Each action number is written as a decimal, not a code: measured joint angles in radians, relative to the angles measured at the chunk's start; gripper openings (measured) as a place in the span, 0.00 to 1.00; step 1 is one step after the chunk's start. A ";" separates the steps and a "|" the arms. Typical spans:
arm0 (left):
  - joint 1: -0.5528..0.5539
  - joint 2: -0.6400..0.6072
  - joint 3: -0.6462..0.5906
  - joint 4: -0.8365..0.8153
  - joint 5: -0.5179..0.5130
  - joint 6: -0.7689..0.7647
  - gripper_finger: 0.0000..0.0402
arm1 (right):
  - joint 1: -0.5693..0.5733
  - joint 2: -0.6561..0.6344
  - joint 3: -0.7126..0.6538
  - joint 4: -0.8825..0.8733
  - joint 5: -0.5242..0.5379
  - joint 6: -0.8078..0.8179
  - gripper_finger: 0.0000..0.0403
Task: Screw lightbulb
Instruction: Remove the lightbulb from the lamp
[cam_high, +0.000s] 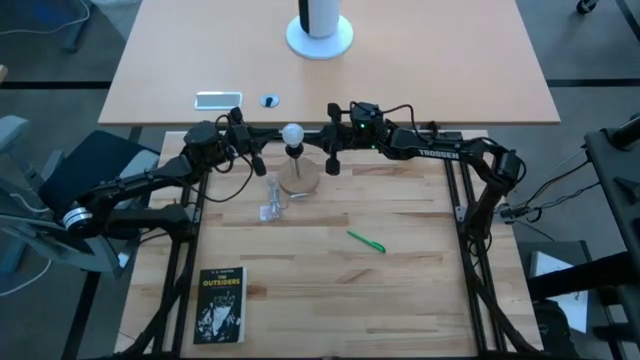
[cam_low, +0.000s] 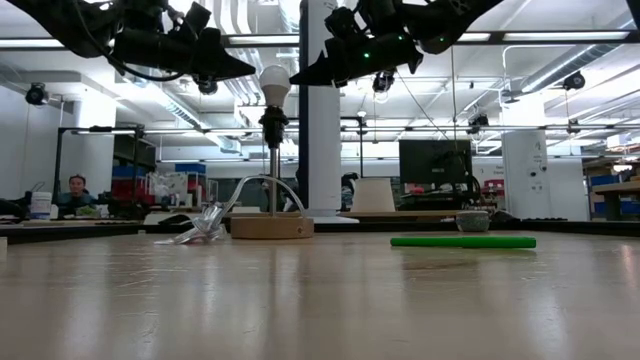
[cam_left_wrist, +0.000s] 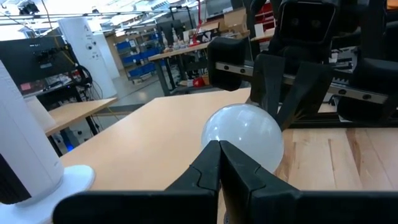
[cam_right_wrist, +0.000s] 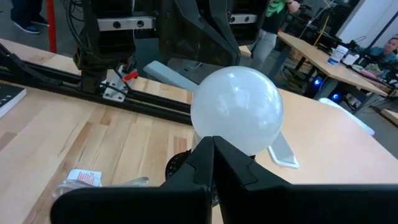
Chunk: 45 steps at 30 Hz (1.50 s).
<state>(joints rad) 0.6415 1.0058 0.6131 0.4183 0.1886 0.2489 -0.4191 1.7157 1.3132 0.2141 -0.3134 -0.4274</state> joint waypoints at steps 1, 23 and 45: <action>0.000 0.000 0.000 0.000 0.000 0.000 0.00 | 0.000 0.000 -0.001 0.001 0.000 0.000 0.00; 0.000 0.008 0.000 0.004 -0.011 0.013 0.00 | 0.000 0.000 -0.001 0.009 -0.055 -0.013 0.00; 0.005 0.131 0.000 0.147 0.021 0.030 0.00 | -0.005 0.002 -0.001 0.051 -0.015 0.036 0.00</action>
<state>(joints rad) 0.6460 1.1365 0.6136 0.5656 0.2093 0.2788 -0.4236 1.7176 1.3121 0.2649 -0.3281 -0.3916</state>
